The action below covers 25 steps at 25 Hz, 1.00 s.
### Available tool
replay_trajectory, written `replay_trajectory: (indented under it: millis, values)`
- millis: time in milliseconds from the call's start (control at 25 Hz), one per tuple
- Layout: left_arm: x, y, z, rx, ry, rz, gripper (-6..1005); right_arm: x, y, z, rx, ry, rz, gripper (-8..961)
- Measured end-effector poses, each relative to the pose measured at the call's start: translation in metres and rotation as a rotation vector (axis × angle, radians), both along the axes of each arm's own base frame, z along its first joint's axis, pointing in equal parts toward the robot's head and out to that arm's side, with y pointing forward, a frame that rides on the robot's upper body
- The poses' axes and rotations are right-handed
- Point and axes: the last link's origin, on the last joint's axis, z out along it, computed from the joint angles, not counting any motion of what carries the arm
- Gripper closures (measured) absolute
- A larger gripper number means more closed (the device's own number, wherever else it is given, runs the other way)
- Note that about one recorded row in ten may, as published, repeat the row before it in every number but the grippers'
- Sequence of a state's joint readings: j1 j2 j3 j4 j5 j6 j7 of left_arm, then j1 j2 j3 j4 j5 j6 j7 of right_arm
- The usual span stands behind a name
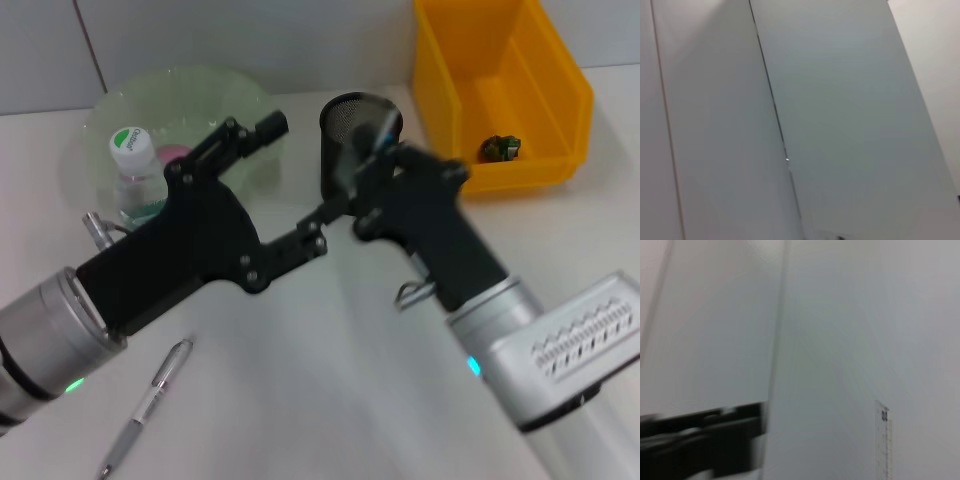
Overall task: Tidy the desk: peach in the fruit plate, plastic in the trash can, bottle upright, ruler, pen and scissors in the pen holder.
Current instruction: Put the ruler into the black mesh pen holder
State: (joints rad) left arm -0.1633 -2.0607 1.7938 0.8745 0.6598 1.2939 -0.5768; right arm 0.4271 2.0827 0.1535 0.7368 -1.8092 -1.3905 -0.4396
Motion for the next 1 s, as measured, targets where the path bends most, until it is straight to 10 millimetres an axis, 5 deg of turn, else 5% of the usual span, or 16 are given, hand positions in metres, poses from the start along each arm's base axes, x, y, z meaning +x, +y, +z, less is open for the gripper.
replay_trajectory:
  millis: [600,1000]
  values:
    - [-0.036,-0.020,-0.013,-0.184,0.070,0.019,213,0.000,0.090,0.036,0.020,-0.069,-0.023,944]
    - [-0.041,-0.013,-0.015,-0.194,0.078,0.043,214,0.013,0.106,0.034,-0.032,-0.073,-0.090,944]
